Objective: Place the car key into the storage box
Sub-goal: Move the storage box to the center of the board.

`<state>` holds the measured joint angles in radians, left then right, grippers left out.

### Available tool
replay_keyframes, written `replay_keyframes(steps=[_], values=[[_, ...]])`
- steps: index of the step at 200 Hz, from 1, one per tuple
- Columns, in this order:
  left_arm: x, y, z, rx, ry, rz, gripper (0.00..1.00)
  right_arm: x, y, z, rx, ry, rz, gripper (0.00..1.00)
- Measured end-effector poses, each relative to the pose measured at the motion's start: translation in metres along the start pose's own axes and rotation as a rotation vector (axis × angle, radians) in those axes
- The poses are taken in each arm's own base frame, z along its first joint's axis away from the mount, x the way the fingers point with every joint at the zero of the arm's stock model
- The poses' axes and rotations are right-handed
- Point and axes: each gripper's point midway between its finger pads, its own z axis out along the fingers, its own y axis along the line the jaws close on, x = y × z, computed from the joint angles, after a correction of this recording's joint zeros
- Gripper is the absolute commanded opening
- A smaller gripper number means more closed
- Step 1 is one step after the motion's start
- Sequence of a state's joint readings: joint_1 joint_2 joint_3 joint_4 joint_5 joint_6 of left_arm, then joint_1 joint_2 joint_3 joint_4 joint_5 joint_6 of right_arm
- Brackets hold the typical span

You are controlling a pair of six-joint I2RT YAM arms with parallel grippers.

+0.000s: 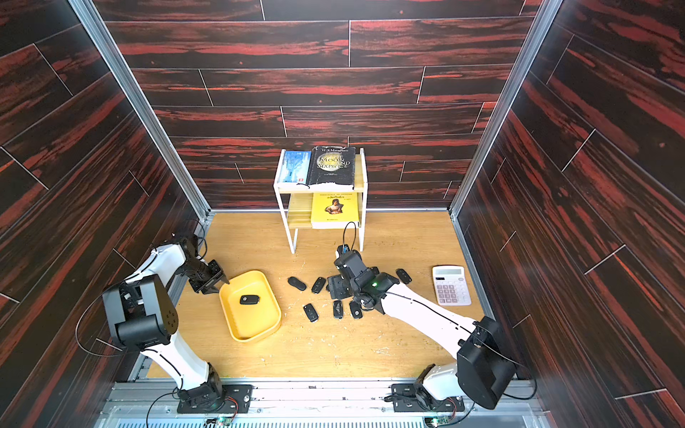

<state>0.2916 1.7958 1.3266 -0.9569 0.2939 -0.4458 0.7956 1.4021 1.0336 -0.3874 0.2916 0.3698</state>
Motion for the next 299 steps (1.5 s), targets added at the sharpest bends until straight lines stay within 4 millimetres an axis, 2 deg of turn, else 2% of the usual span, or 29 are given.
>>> replay_keyframes(steps=[48, 128, 183, 223, 263, 279, 299], values=[[0.006, -0.016, 0.006, -0.002, 0.013, 0.035, 0.47, 0.004, -0.009, 0.003, 0.008, 0.008, 0.016, 0.81], [-0.009, -0.045, 0.011, -0.009, 0.010, 0.085, 0.47, 0.019, -0.025, 0.011, 0.036, 0.042, 0.036, 0.81], [-0.014, -0.056, 0.014, -0.017, 0.015, 0.105, 0.47, 0.025, -0.025, 0.024, 0.033, 0.065, 0.031, 0.80], [-0.021, -0.063, 0.015, -0.017, 0.017, 0.120, 0.48, 0.033, -0.014, 0.042, -0.010, 0.126, 0.000, 0.80], [-0.025, -0.068, 0.017, -0.012, 0.020, 0.139, 0.50, 0.011, 0.011, 0.060, -0.097, 0.129, -0.026, 0.79], [-0.024, -0.070, 0.017, -0.008, 0.020, 0.148, 0.55, 0.000, 0.021, 0.068, -0.130, 0.128, -0.037, 0.79], [-0.023, -0.071, 0.018, -0.005, 0.022, 0.162, 0.68, -0.011, 0.033, 0.078, -0.166, 0.128, -0.053, 0.79]])
